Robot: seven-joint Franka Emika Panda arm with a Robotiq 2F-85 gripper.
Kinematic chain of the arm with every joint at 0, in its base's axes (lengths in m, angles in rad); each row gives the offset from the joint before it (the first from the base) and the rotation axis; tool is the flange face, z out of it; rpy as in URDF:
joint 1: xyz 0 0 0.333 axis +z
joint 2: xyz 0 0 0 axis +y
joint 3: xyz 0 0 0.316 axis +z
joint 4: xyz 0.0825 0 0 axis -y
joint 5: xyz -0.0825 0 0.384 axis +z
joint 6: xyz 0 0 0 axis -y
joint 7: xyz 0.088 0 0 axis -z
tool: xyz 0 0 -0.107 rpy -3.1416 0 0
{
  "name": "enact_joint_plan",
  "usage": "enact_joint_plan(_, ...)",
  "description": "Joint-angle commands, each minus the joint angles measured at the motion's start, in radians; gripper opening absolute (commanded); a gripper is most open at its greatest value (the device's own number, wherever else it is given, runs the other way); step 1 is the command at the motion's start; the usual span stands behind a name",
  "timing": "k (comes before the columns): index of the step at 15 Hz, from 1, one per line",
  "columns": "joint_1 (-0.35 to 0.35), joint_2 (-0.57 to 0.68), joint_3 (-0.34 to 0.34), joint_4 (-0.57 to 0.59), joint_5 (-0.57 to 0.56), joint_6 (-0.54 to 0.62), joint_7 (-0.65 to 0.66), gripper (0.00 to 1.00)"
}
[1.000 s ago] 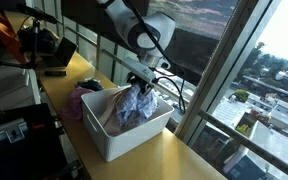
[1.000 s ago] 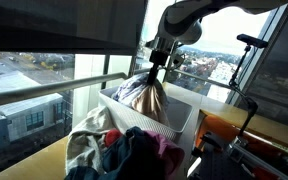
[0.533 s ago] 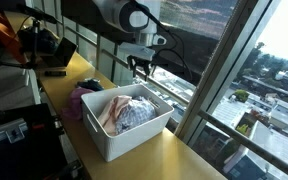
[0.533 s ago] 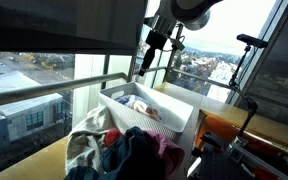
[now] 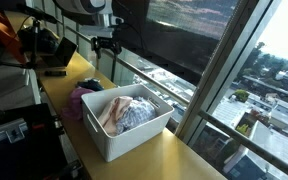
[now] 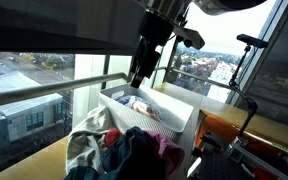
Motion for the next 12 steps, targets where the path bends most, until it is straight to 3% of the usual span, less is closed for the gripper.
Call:
enact_joint_plan(1,0.056,0.062,0.023,-0.028,-0.094,0.030,0.091,1.00)
enact_joint_plan(5,0.112,0.188,0.013,0.001,-0.192,0.034,0.175,1.00)
enact_joint_plan(9,0.177,0.339,-0.042,0.052,-0.328,0.108,0.296,1.00)
enact_joint_plan(12,0.220,0.464,-0.082,0.117,-0.368,0.124,0.340,1.00)
